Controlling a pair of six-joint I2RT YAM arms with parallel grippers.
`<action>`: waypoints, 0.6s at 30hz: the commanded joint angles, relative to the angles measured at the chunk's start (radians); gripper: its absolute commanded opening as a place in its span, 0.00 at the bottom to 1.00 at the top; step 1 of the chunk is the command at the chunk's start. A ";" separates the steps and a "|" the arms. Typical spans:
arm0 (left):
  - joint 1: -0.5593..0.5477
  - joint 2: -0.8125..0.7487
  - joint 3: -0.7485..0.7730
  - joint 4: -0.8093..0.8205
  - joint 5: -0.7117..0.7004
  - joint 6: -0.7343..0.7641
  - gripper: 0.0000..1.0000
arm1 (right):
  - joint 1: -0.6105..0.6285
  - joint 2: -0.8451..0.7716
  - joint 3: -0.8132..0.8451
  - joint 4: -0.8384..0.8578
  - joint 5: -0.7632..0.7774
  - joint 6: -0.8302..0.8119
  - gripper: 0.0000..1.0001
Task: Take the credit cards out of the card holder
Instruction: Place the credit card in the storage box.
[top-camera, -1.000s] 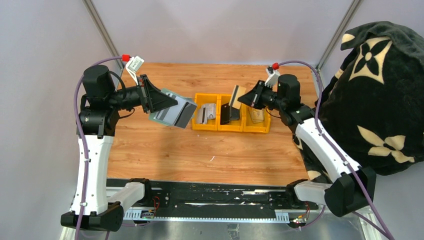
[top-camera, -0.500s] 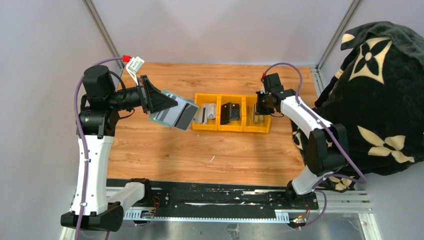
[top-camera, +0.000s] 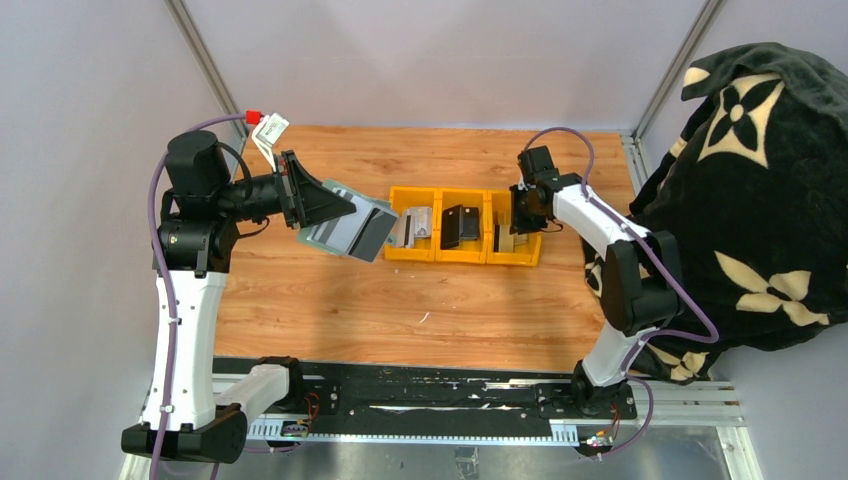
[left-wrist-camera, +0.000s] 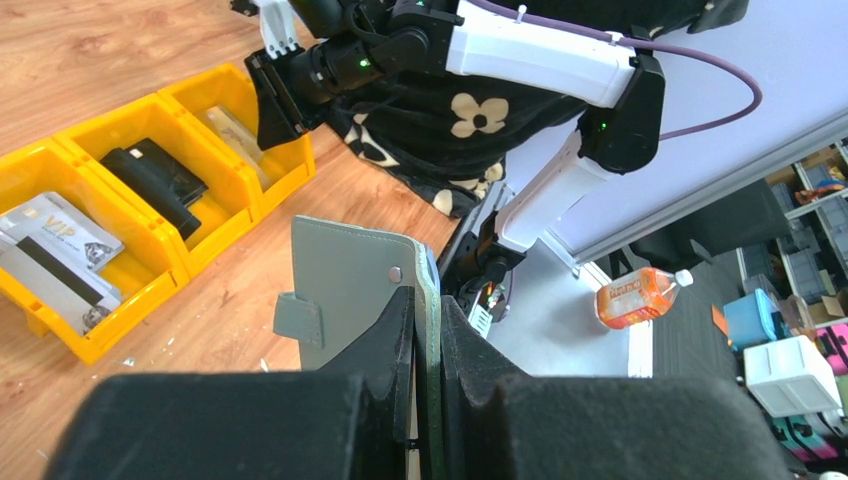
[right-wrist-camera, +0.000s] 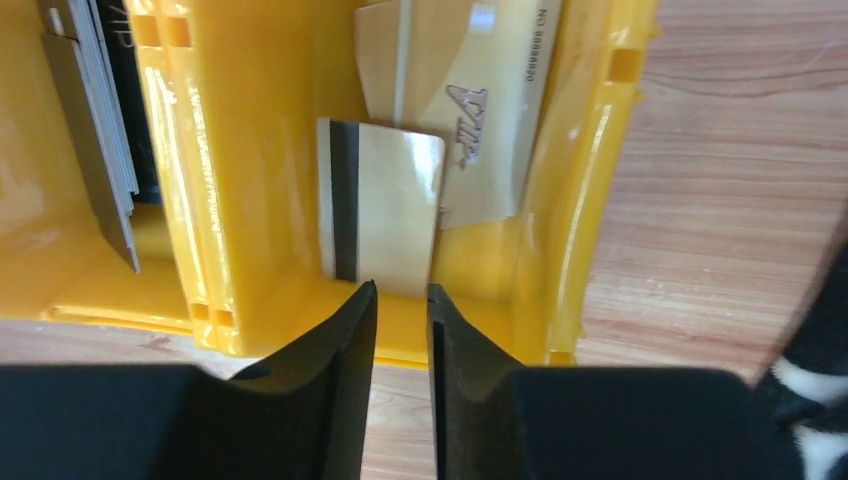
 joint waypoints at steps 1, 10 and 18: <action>-0.004 -0.020 0.001 0.043 0.038 -0.020 0.00 | -0.011 -0.040 0.031 -0.047 0.118 0.012 0.33; -0.004 -0.030 -0.036 0.093 0.047 -0.060 0.00 | 0.079 -0.254 0.051 0.010 0.036 0.012 0.54; -0.006 -0.046 -0.112 0.123 0.104 -0.090 0.00 | 0.230 -0.431 0.135 0.298 -0.744 -0.059 0.77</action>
